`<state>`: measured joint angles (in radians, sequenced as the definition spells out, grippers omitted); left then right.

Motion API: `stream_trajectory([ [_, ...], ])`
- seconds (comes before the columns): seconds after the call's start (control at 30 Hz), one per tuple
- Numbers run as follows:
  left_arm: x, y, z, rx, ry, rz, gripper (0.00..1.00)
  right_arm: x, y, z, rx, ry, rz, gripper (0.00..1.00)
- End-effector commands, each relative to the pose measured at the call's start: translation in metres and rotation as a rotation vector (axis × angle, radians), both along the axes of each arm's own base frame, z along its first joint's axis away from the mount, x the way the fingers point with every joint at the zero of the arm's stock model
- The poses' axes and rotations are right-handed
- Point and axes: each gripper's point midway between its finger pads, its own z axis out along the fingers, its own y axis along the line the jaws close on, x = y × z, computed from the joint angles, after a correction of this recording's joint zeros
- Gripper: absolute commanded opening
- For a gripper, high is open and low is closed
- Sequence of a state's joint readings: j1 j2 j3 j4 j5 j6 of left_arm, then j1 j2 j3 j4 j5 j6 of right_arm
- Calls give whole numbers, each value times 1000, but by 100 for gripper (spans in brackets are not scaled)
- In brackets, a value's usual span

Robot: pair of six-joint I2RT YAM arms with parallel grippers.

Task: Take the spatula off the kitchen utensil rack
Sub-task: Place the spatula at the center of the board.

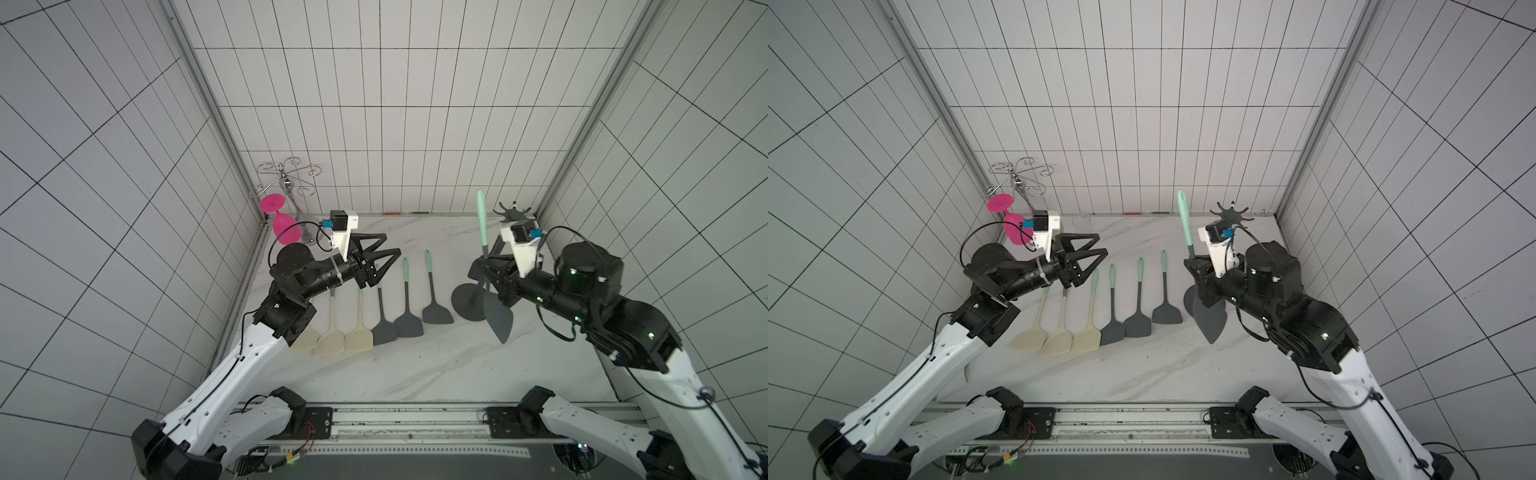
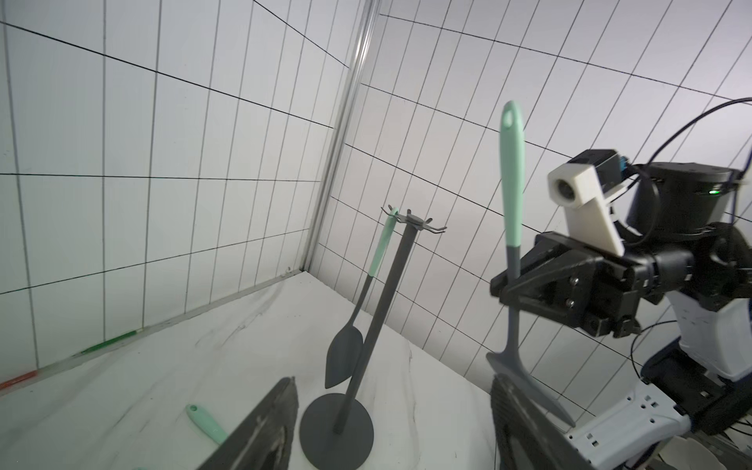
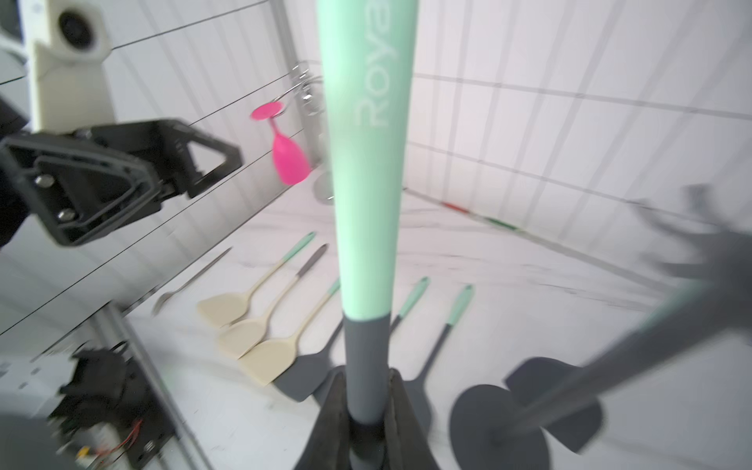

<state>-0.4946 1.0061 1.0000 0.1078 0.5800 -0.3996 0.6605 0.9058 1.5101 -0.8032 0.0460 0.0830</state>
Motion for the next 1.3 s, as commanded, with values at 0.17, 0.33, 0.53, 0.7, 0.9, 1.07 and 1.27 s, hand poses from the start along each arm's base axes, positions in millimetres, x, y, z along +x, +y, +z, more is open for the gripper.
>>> stream_trajectory([
  [0.17,28,1,-38,41,143,92,73,-15,-170,18,-333,-66,-795,0],
  [0.33,28,0,-47,39,172,85,73,2,-186,-6,-409,24,-940,0],
  [0.53,24,1,-52,39,182,76,73,56,-197,-116,-213,422,-886,0],
  [0.7,25,-1,-62,46,195,71,73,64,-223,-183,-56,530,-898,0],
  [0.9,35,-12,-76,34,239,32,72,86,-227,-250,-44,587,-808,0],
  [1.07,36,-16,-84,40,258,13,72,119,-208,-299,30,628,-666,0],
  [1.27,40,-18,-93,50,275,12,72,142,-209,-326,-124,621,-649,0],
])
